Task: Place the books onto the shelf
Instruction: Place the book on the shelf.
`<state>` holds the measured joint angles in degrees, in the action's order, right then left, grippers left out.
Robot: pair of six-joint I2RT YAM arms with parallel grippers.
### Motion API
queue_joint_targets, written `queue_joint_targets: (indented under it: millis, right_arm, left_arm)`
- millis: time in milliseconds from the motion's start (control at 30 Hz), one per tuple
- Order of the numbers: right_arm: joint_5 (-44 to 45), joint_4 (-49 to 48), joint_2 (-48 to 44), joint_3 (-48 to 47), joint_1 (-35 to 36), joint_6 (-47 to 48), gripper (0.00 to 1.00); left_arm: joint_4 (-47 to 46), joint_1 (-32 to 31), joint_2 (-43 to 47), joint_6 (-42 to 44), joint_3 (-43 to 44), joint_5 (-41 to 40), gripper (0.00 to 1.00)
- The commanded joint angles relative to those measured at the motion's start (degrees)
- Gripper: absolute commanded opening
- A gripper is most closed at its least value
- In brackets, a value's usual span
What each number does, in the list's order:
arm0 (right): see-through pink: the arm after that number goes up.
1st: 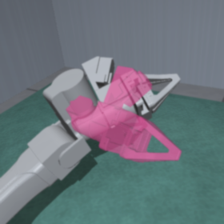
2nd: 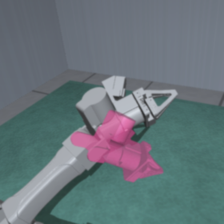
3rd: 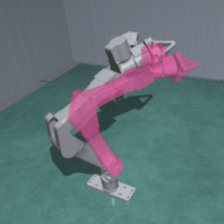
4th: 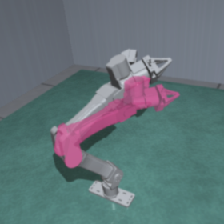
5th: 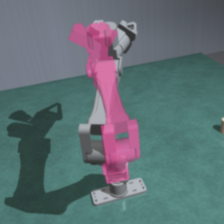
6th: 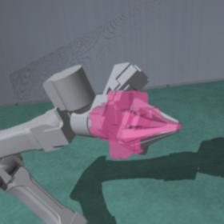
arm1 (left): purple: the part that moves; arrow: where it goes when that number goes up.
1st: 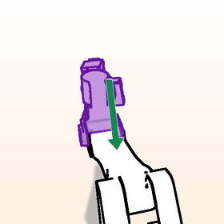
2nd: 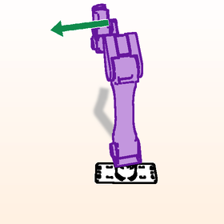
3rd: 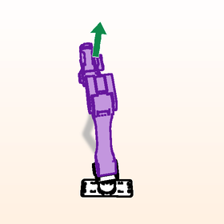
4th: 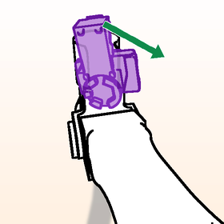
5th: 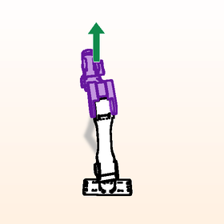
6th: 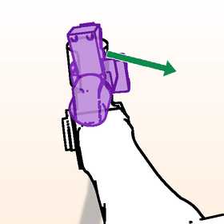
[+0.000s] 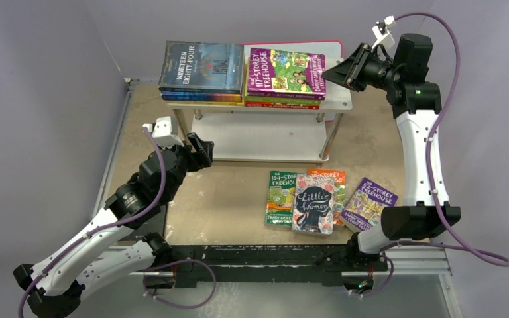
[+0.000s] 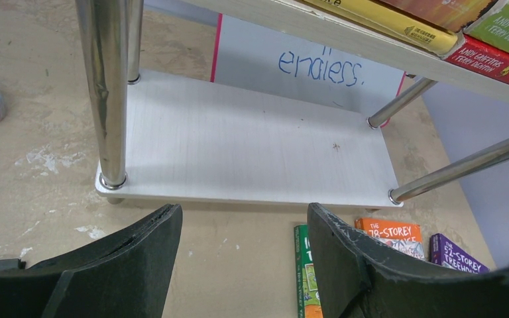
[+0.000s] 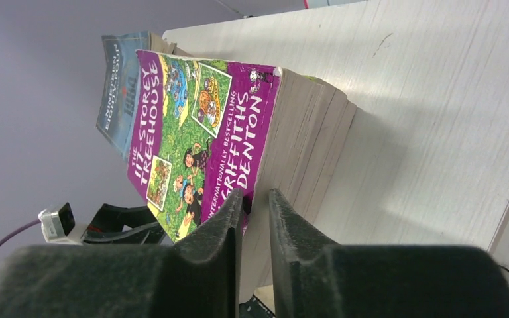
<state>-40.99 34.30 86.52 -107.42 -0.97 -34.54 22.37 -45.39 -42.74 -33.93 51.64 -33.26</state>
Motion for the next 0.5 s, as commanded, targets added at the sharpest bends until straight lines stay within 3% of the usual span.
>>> queue_joint_targets:
  millis: [0,467]
  right_arm:
    - [0.3,-0.7,0.6,-1.8,0.2,1.2,0.16]
    - [-2.4,-3.2,1.8,-1.3,0.5,-0.8,0.15]
  left_arm:
    - [-0.9,0.1,0.7,-1.0,0.0,-0.8,0.68]
    - [-0.9,0.1,0.5,-1.0,-0.1,-0.8,0.68]
